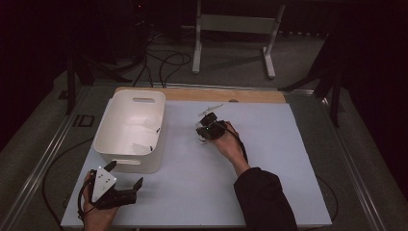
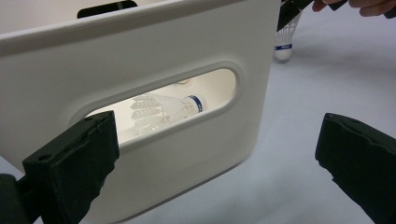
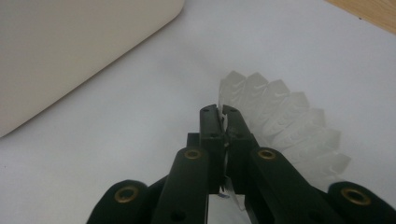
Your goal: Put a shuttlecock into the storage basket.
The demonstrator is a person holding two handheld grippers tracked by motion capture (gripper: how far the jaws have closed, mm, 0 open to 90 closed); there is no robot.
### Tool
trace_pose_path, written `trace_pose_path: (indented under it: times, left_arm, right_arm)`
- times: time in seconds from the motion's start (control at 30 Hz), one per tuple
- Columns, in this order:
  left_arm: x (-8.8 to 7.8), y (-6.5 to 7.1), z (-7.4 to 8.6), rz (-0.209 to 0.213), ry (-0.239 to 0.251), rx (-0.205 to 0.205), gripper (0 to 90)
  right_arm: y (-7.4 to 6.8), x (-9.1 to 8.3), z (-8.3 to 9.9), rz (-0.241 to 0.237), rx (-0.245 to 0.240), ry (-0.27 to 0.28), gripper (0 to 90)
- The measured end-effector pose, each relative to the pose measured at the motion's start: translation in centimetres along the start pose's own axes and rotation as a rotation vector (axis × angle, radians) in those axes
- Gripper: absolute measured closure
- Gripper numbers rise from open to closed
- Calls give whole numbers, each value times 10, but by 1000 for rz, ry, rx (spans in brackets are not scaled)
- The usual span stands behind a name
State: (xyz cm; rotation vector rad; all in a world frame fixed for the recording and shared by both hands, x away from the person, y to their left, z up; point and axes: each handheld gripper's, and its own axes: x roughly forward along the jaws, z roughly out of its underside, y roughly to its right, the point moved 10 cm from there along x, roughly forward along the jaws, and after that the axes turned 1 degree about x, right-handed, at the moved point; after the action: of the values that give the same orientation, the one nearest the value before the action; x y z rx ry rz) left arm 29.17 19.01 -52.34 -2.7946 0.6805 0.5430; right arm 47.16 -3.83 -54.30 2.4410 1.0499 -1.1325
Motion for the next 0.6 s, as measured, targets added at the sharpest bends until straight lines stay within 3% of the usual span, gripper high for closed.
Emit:
trace_pose_path:
  times: [0.6]
  left_arm:
    - [0,0,0,-2,1,-1,1]
  right_arm:
    - [-4,-7,-5,8,-13,19,892]
